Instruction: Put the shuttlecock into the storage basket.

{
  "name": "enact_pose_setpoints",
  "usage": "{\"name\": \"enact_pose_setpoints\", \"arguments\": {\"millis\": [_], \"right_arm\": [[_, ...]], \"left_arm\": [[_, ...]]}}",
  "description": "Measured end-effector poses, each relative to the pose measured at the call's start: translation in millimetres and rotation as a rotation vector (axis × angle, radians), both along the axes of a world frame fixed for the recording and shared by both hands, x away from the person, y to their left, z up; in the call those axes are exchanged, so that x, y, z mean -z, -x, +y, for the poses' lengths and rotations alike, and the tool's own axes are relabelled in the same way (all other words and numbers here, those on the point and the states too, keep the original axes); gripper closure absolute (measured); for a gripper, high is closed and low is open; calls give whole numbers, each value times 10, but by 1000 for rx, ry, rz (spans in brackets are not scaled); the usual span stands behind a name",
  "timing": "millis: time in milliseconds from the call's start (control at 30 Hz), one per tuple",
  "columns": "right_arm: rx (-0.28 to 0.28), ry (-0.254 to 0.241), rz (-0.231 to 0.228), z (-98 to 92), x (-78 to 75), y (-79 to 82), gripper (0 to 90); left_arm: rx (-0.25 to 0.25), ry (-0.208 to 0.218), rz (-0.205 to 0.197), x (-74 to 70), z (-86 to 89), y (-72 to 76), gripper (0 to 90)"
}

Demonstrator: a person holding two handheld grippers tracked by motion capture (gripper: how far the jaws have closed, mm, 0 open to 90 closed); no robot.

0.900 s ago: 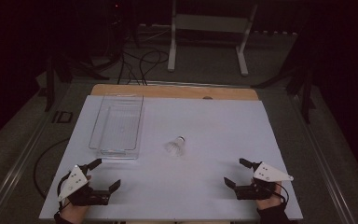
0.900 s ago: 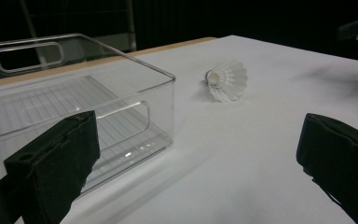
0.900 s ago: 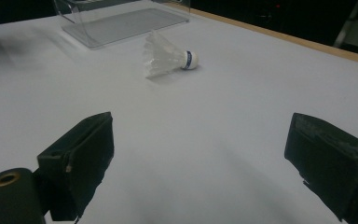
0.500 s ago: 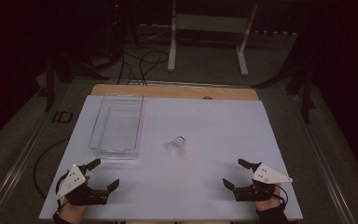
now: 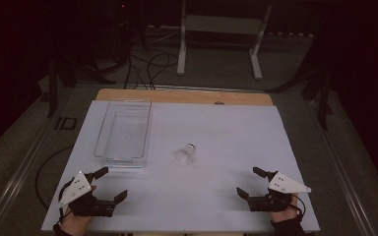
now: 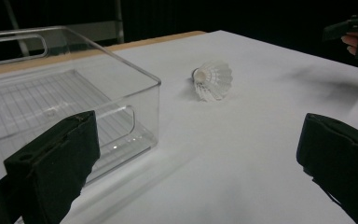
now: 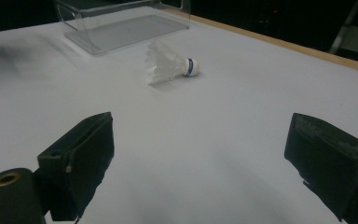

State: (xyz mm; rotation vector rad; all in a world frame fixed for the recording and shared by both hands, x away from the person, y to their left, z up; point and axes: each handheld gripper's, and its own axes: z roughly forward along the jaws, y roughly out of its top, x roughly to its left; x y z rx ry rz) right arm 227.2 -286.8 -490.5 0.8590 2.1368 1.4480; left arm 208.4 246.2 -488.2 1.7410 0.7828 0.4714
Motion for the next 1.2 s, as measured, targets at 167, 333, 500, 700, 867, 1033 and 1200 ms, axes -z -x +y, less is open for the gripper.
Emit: {"name": "enact_pose_setpoints", "arguments": {"millis": [167, 333, 500, 700, 867, 1033, 1200], "right_arm": [[13, -9, -8, -20, -22, 16, 84], [9, -13, 1, -25, -21, 12, 86], [23, -9, -12, -29, -34, 21, 90], [29, -14, -13, -45, -36, 20, 90], [23, -8, -12, -30, -37, 22, 90], [16, -10, -5, -31, -31, 13, 90], [6, -19, -3, -25, -35, 17, 90]], "left_arm": [[28, -8, 26, -92, -19, -36, 0], [58, -42, 37, -172, -34, -48, 0], [63, -98, 68, -265, -41, -79, 0], [82, -147, 131, -332, -61, -103, 0], [90, -193, 179, -364, -77, -123, 0], [137, -212, 210, -377, -136, -121, 0], [129, -207, 225, -395, -139, -134, 0]]}}
